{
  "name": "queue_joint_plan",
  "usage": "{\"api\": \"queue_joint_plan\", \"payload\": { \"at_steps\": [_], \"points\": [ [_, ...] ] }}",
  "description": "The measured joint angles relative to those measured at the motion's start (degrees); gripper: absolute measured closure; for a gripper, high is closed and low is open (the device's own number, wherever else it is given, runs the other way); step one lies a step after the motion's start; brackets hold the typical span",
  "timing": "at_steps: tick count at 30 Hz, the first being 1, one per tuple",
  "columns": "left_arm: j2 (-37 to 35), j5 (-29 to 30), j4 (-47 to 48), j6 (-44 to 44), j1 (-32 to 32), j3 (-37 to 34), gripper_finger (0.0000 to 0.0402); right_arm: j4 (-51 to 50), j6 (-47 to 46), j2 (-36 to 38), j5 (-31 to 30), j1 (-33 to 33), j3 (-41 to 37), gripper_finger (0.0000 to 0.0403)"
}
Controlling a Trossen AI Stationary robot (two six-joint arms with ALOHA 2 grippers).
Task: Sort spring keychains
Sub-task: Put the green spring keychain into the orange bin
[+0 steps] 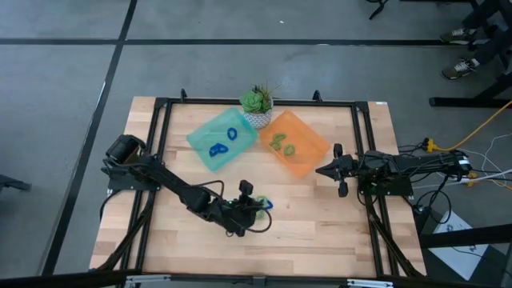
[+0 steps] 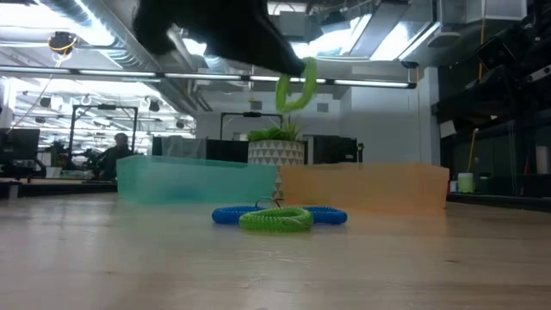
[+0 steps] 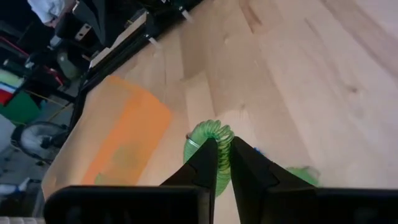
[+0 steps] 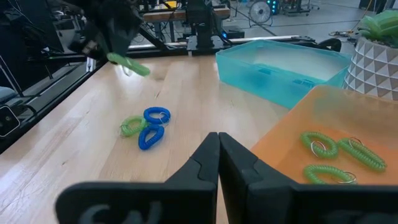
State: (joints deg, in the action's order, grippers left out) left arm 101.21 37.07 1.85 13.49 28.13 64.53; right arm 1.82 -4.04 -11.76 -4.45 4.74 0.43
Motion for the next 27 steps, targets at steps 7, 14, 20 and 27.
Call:
{"api": "queue_joint_plan", "payload": {
  "at_steps": [7,14,20,27],
  "points": [
    [-1.8,3.3,2.6,-5.4,2.9,0.0,0.0373,0.0,0.0,0.0,0.0,0.0,0.0,0.0395],
    [-2.5,5.9,5.4,-9.4,3.1,0.0,0.0375,0.0,0.0,0.0,0.0,0.0,0.0,0.0395],
    [-2.5,6.7,6.1,-11.4,3.1,0.0,0.0375,0.0,0.0,0.0,0.0,0.0,0.0,0.0395],
    [-2.5,7.0,5.9,-11.4,2.4,0.0,0.0376,0.0,0.0,0.0,0.0,0.0,0.0,0.0395]
  ]
}}
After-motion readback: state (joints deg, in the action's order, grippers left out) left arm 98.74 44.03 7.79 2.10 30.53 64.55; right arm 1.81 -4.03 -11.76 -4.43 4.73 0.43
